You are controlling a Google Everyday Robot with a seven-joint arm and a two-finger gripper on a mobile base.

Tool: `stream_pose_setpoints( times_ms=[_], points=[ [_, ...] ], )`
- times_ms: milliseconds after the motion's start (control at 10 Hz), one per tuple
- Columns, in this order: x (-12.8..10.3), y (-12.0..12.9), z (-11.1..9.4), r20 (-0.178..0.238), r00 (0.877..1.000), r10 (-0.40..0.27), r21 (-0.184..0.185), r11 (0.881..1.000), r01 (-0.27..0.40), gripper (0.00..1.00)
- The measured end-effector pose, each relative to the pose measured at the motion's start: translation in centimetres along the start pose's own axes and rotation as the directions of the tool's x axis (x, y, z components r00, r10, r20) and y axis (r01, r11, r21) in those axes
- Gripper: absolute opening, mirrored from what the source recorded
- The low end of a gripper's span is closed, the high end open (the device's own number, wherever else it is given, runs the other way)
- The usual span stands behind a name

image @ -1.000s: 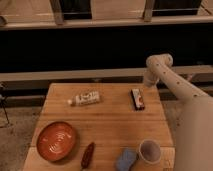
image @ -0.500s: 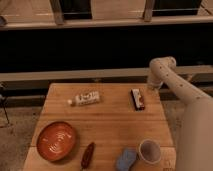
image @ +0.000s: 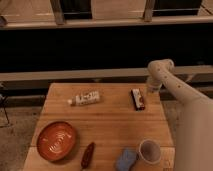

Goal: Push the eraser across the table

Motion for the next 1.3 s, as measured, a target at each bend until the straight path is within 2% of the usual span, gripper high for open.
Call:
stream_pose_setpoints(
  times_ms=[500, 1300],
  points=[
    [-2.0, 0.2, 0.0, 0.037, 0.998, -0.056, -0.011, 0.998, 0.057, 0.01],
    [-6.1, 0.0, 0.7, 0.086, 0.985, -0.152, -0.030, 0.988, 0.155, 0.01]
  ],
)
